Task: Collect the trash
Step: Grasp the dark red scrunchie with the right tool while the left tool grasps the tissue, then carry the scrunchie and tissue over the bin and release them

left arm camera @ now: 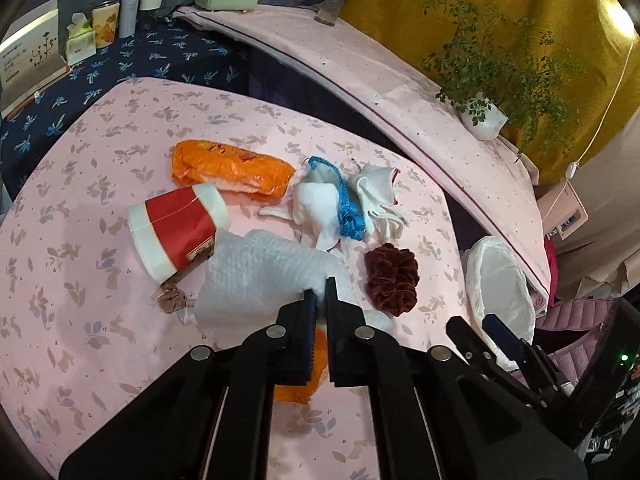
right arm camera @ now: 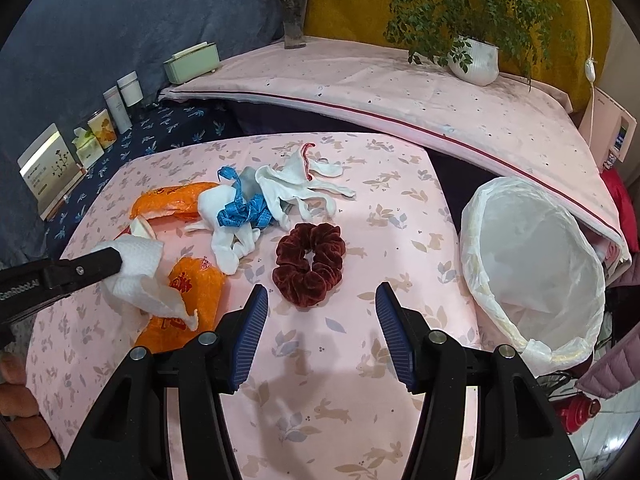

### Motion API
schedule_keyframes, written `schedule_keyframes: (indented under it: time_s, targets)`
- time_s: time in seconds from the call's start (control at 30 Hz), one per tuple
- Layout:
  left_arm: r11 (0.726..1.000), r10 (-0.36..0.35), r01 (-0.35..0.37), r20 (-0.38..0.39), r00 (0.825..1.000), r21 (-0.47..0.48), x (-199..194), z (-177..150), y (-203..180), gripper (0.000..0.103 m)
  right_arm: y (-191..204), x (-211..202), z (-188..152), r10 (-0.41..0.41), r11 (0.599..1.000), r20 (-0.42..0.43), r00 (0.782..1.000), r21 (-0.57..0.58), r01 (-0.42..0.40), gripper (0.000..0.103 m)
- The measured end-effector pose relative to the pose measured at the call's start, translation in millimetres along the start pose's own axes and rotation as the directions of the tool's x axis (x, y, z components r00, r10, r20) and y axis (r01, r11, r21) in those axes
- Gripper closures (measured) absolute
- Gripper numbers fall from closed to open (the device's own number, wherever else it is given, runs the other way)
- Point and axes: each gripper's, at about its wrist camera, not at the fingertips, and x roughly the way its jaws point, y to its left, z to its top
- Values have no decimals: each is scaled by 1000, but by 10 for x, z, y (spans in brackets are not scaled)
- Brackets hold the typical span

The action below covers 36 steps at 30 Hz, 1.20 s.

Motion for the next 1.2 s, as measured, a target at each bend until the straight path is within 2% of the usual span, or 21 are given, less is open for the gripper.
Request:
schedule_keyframes:
  time_s: [0.23,0.53,0.73,0.8,0.97,1.2]
  targets:
    - [999,-13,12,32,999,33,-32,193,-159,99,-40,255,131,7,1000,-23,1000,27,-6,48]
    - [996,29,-31,29,999,83,227,319,-297,99,-89,760,193,9,998,-96,995,56,-4,51]
    - [995,34,-34,1,999,89,389,302,-317,99,-131,1020,143,20,997,-148,989,71,-9,66]
    - [995,39,-38,-6,999,94,427,285,-330,99,-144,1072,117,35,997,-161,986,73,-23,77]
    - [994,45,-42,-25,999,103,500,229,-394,99,-139,1060,89,56,996,-152,987,74,-45,86]
    - [990,33,-29,-24,999,138,446,159,-623,99,-277,720,148,64,994,-78,995,93,-56,88]
